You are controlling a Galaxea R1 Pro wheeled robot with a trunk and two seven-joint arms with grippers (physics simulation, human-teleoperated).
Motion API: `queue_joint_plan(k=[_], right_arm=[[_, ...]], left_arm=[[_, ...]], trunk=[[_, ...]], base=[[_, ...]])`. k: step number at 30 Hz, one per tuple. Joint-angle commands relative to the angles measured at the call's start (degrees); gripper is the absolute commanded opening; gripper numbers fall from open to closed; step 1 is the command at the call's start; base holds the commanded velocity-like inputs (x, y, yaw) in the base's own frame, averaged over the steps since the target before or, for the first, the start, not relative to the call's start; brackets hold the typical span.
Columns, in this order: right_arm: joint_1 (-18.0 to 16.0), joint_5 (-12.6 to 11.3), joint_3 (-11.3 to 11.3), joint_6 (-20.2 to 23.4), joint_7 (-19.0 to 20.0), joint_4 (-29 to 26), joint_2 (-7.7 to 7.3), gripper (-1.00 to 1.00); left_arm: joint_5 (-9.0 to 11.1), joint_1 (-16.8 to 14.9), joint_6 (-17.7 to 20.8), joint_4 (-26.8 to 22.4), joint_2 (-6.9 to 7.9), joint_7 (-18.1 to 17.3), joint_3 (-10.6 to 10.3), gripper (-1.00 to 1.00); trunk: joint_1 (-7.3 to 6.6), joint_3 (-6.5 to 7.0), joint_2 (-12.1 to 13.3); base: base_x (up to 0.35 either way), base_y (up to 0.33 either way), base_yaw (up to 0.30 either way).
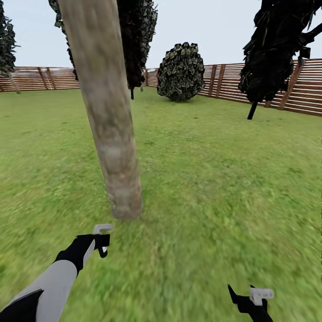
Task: In the garden, pick up the pesticide atomizer on the floor and spray pesticide onto both trees until each tree trunk is fully covered.
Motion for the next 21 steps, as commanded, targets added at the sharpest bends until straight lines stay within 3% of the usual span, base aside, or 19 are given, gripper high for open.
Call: queue_joint_plan(k=[1, 13, 21], right_arm=[[0.0, 0.0, 0.0, 0.0, 0.0, 0.0, 0.01, 1.00], [0.0, 0.0, 0.0, -0.1, -0.1, 0.0, -0.01, 1.00], [0.0, 0.0, 0.0, -0.1, -0.1, -0.1, -0.15, 1.00]], left_arm=[[0.0, 0.0, -0.2, 0.0, 0.01, 0.0, 0.0, -1.00], [-0.1, 0.0, -0.7, 0.0, 0.09, 0.0, 0.0, -1.00], [-0.1, 0.0, -0.5, -0.9, 0.08, 0.1, 0.2, -1.00]], trunk=[[0.00, 0.00, 0.0], [0.00, 0.00, 0.0], [0.00, 0.00, 0.0]], base=[[0.000, -0.271, 0.003], [0.000, -0.271, 0.004], [0.000, -0.271, 0.252]])
